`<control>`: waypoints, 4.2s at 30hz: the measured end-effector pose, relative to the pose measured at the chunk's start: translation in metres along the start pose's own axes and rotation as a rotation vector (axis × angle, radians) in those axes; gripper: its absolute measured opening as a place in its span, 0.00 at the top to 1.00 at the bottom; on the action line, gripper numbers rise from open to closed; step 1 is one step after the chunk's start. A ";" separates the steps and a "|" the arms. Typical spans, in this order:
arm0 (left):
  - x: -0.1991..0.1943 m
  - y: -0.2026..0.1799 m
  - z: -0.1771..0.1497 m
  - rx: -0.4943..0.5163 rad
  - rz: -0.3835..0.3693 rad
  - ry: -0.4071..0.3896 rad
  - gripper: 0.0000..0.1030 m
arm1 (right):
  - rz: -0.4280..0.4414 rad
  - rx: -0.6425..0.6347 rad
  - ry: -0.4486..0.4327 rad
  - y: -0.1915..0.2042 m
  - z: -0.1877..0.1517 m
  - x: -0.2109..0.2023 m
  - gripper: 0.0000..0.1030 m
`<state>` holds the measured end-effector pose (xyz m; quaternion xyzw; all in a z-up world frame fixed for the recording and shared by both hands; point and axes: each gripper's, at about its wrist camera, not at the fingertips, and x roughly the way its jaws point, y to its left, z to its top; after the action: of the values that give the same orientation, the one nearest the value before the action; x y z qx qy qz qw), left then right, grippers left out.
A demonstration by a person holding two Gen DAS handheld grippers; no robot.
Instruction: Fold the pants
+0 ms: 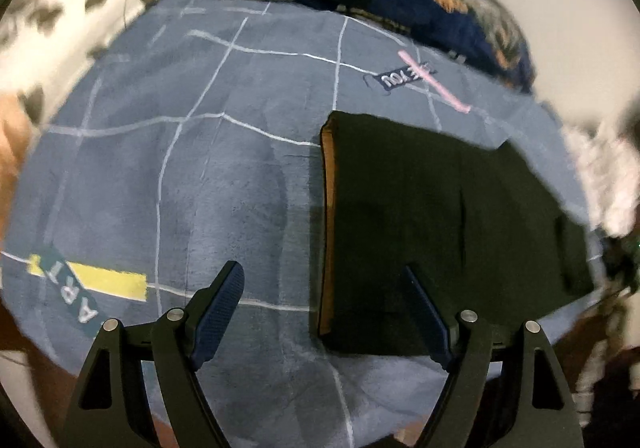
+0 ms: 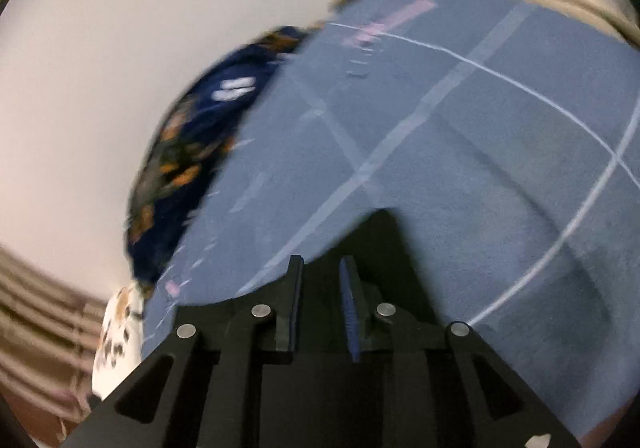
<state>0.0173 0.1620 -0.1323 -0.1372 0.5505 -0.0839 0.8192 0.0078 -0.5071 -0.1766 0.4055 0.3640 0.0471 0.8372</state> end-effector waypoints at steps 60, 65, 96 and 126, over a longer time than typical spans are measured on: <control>0.028 -0.192 0.027 0.268 -0.529 -0.008 0.30 | 0.470 0.141 0.516 0.133 -0.145 0.119 0.11; 0.030 -0.167 0.012 0.290 -0.366 -0.044 0.30 | 0.311 -0.043 0.580 0.158 -0.161 0.121 0.12; 0.083 -0.268 -0.013 0.476 -0.313 0.132 0.28 | 0.124 0.118 0.228 -0.016 0.000 0.002 0.86; 0.156 -0.300 0.001 0.342 -0.559 0.375 0.28 | 0.113 0.138 0.215 -0.084 0.010 -0.026 0.41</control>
<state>0.0813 -0.1671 -0.1739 -0.1257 0.6103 -0.4186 0.6607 -0.0234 -0.5788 -0.2172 0.4746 0.4304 0.1122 0.7595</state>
